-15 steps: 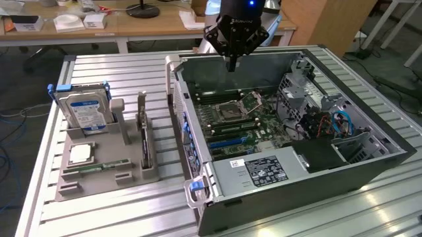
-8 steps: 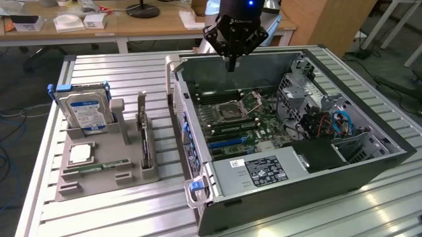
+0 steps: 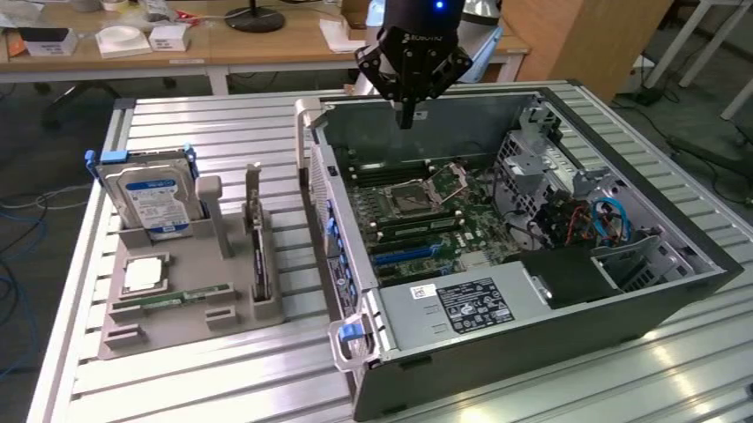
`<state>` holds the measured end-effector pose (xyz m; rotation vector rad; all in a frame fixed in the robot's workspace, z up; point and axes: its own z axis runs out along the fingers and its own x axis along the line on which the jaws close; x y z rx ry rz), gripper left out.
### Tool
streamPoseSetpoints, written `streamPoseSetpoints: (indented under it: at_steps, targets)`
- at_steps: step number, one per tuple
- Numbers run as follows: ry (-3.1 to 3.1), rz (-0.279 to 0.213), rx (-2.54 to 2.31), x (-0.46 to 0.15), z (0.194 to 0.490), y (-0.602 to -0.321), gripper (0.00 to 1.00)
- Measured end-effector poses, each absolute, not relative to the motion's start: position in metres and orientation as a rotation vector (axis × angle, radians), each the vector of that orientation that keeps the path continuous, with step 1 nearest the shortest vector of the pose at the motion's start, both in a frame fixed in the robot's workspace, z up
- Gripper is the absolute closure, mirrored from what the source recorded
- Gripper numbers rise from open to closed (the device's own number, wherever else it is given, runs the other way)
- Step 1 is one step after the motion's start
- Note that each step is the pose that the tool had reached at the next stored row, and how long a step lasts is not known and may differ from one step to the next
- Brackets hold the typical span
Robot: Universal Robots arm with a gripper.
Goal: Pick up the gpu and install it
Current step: 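Reach for the gpu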
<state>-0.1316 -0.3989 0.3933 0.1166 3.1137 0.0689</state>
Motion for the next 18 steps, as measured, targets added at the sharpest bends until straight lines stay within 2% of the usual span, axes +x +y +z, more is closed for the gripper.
streamPoseSetpoints:
  at_steps: [18]
  targets:
    - [3.114, 0.069, 0.117, -0.143, 0.393, -0.399, 0.90]
